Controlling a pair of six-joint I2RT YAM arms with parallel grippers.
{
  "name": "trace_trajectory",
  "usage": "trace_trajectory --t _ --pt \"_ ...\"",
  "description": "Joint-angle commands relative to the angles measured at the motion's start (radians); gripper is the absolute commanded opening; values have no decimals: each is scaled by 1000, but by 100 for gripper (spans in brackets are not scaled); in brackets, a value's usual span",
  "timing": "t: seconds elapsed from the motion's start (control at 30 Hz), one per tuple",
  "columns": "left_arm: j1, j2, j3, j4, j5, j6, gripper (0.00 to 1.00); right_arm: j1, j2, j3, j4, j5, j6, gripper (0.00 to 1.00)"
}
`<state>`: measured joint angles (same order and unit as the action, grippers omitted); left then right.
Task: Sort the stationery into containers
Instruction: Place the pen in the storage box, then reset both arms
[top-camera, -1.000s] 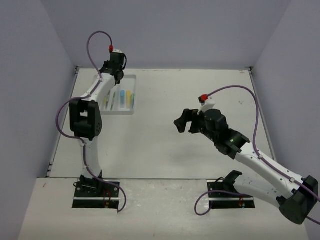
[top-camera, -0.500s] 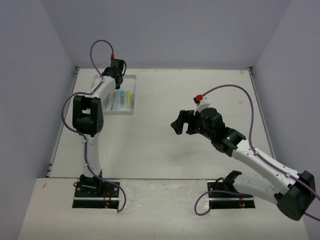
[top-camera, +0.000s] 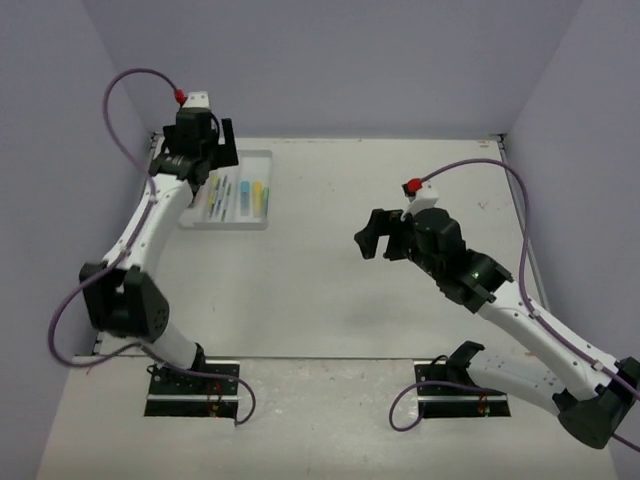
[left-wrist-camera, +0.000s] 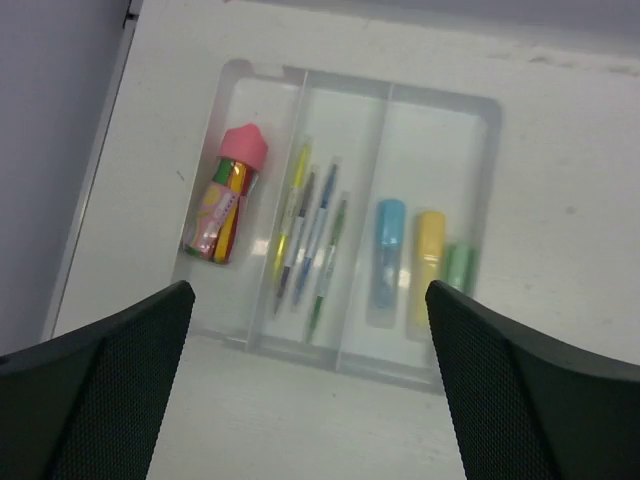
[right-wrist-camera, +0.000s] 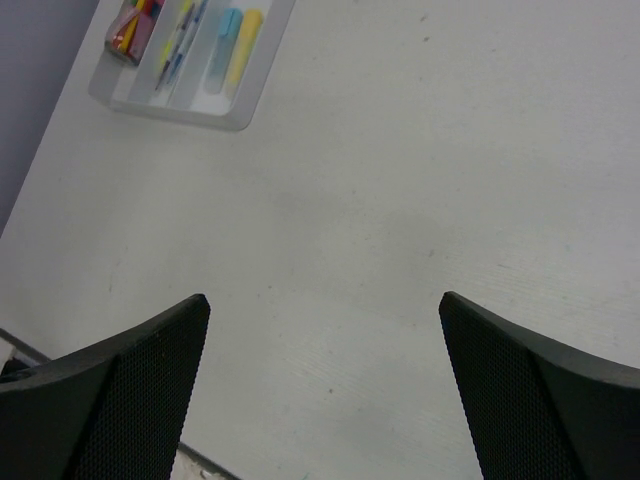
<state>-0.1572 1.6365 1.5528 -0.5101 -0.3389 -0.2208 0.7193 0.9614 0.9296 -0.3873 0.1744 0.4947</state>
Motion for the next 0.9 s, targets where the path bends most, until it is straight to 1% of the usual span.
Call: trace_trajectory --t 0.0,0.07,0.13,0.2,0.23,0.3,0.43,0.57,0.73,0.87 --pt "7 -470 -250 67 152 -118 100 -1 -136 53 -111 333 -108 99" --pt "7 -642 -363 70 153 -130 100 0 -183 70 -151 411 -136 99" --pt "7 -791 -464 71 135 -131 100 -1 -223 103 -220 450 -132 99" --pt "6 -869 -535 79 120 -110 100 -1 -254 129 -284 470 -126 99" --pt "6 -939 -577 79 114 -95 100 -1 -278 140 -308 474 -120 99" --pt "7 -1002 -644 71 105 -72 100 -1 -312 149 -350 461 -117 99" --pt "7 -1134 -755 94 52 -52 100 -1 -407 95 -355 438 -105 99" --pt "5 -1206 -853 142 43 -54 100 0 -523 16 -315 417 -83 99" --pt "7 -1193 -847 125 23 -68 100 -1 -627 -67 -284 385 -79 99" --pt "7 -1180 -858 124 33 -77 100 -1 -644 -112 -264 387 -79 99"
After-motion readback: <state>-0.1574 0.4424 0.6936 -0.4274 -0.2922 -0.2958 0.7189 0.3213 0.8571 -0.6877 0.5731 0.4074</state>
